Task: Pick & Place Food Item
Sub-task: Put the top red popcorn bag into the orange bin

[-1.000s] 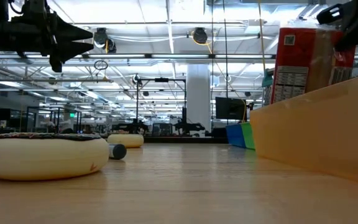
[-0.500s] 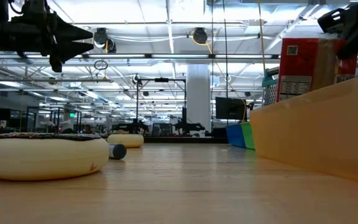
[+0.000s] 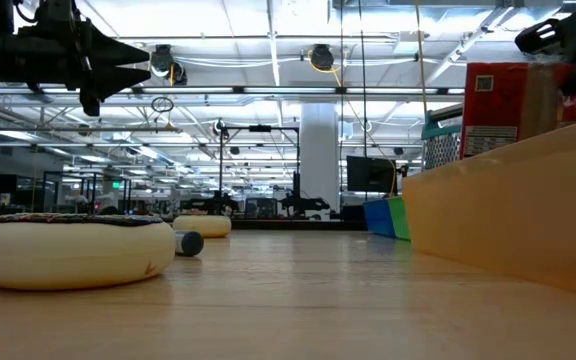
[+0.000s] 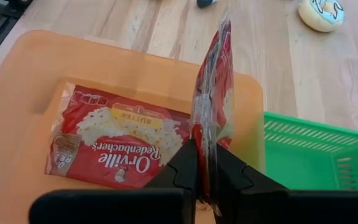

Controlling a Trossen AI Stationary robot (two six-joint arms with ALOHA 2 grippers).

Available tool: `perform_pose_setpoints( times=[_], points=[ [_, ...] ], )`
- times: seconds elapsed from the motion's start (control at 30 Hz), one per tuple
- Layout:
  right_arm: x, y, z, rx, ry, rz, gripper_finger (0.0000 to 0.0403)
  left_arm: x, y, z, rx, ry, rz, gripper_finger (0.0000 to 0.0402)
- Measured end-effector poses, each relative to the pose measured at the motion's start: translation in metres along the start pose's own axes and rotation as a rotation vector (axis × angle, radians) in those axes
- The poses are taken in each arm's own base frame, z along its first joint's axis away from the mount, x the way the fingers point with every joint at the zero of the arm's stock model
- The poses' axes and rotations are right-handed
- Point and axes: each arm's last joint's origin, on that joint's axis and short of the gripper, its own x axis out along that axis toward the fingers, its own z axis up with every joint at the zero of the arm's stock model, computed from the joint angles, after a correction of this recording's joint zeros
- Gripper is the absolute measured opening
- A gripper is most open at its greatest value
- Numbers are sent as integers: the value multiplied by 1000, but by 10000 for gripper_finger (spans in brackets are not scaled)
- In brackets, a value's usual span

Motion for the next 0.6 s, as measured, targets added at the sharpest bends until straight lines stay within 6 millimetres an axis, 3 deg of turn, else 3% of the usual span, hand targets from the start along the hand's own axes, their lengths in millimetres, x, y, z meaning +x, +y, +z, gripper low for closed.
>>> perform_pose_setpoints(
  times=[0.6],
  points=[
    [0, 3, 6, 125, -58, 29, 52, 0, 0, 0, 1, 0, 0, 175]
  ],
)
